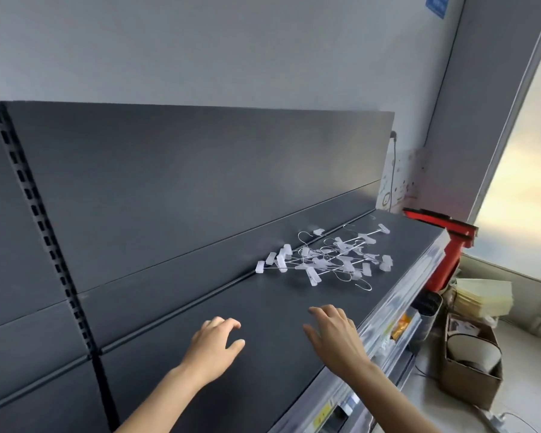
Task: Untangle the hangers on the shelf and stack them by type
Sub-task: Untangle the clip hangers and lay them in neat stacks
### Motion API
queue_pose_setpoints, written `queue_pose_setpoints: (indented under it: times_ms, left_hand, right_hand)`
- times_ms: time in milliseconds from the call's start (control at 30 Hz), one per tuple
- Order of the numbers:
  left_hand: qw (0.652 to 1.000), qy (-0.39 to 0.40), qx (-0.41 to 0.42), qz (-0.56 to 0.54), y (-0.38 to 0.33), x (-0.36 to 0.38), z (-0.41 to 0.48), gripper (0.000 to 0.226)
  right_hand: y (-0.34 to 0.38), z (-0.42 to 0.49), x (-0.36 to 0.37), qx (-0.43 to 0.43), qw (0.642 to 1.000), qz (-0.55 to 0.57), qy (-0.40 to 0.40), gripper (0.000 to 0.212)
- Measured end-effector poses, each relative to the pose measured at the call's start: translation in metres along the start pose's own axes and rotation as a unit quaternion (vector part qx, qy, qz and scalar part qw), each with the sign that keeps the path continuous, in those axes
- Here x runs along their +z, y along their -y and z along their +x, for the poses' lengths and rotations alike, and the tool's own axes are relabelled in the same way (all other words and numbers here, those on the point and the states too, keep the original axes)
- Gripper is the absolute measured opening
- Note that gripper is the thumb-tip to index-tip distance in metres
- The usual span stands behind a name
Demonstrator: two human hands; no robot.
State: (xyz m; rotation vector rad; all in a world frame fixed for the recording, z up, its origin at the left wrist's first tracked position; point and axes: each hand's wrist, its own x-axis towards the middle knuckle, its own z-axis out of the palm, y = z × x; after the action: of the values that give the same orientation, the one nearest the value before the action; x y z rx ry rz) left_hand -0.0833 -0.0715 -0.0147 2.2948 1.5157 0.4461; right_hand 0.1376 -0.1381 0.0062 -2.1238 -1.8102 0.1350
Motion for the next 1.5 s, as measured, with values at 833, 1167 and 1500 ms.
queue_pose_setpoints:
  times_ms: [833, 1167, 1500]
  left_hand:
    - [0.983, -0.116, -0.140, -0.011, -0.139, 0.102, 0.180, 0.031]
    - [0.981, -0.015, -0.162, 0.104, -0.143, 0.109, 0.235, 0.046]
    - [0.982, -0.039, -0.181, -0.032, -0.106, 0.085, 0.179, 0.020]
  right_hand:
    - [-0.213, 0.202, -0.015, -0.126, 0.987, 0.010, 0.099, 0.044]
    - [-0.211, 0.226, -0.004, -0.162, 0.976, 0.065, 0.127, 0.035]
    - [-0.194, 0.255, 0.008, -0.123, 0.980, 0.115, 0.108, 0.028]
